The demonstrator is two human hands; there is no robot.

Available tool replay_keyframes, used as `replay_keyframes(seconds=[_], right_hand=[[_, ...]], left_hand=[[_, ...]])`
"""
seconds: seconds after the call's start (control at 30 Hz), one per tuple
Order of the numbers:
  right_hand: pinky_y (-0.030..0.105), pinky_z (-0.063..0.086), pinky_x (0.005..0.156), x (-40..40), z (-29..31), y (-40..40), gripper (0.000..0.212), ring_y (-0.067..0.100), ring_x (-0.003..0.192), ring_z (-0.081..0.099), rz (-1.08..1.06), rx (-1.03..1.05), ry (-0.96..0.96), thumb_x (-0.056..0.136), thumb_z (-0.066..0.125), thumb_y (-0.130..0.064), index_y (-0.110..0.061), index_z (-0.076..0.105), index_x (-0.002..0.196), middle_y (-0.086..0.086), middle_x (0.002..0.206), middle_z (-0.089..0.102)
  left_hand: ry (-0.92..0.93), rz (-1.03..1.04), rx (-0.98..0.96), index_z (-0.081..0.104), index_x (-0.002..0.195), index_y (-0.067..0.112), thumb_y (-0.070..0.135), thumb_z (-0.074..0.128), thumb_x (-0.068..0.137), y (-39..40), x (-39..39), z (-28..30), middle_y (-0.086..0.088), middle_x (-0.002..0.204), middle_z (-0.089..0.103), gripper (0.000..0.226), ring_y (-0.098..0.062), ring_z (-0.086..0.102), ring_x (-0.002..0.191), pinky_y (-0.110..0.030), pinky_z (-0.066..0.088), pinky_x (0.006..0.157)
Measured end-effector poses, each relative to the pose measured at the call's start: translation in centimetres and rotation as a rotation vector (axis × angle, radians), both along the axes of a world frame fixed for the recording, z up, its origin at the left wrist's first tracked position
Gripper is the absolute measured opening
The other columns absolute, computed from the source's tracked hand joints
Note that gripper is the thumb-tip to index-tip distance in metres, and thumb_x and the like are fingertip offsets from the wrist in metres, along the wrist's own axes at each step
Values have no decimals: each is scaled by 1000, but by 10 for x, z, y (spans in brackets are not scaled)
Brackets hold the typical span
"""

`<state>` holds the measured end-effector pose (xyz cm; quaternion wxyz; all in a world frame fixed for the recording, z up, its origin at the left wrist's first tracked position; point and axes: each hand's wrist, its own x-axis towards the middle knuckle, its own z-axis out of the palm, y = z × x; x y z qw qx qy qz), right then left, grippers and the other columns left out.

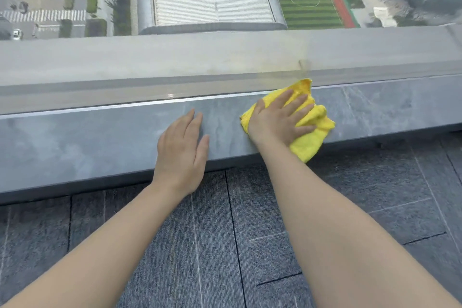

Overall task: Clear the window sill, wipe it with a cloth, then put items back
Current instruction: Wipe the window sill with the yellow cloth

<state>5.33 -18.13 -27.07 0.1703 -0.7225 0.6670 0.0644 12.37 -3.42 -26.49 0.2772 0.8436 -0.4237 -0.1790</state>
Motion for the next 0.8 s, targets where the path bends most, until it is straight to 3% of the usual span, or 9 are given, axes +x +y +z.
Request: replay_keyframes(seconds=[0.13,0.3,0.43,0.5,0.57,0.63,0.8], right_hand=[[62,0,111,-10,-5,3,68,34,143,-13,292,-45,-8,96,23,-44,-7,-3,146,17,157,-9],[52,-2,115,-58,-3,-6,60,23,145,-12,882,-54,-10,97,19,-44,-21,-5,147,3,158,-10],[44,-4,115,-105,-1,-34,67,16,146,-5,1152,-55,-7,83,-1,-50,-31,2,147,-5,159,-3],[40,-8,113,-126,-1,-49,74,14,146,-6,1117,-54,15,75,-9,-52,-33,0,146,-8,158,-5],[40,-10,112,-144,-2,-65,66,13,146,-10,996,-46,42,83,-4,-55,-34,-4,146,-8,158,-9],[45,-6,115,-152,-1,-79,57,16,145,-12,844,-37,66,95,11,-48,-30,-6,146,-5,158,-11],[62,-3,110,-124,-1,-84,67,28,144,-15,434,8,25,95,21,-49,-16,-6,147,9,157,-14]], left_hand=[[-47,34,-2,34,133,8,48,11,75,-8,-7,0,-14,146,33,74,-31,29,134,-42,18,109],[-92,70,5,37,131,6,48,13,75,-28,-24,-1,-18,142,38,74,-35,34,130,-47,22,108],[-107,82,28,37,132,7,49,12,74,-44,-47,-2,-17,142,39,75,-35,34,130,-47,24,106],[-108,80,38,36,132,8,50,11,74,-53,-59,-3,-15,143,38,76,-35,34,130,-47,24,106],[-106,82,48,35,133,9,51,10,74,-61,-69,-5,-14,144,37,77,-33,33,130,-46,23,106],[-118,88,46,35,133,9,51,10,74,-69,-75,-6,-14,143,37,77,-33,32,131,-46,23,107],[-144,100,73,34,133,9,51,8,74,-82,-75,-7,-14,144,37,78,-32,31,132,-46,21,109]])
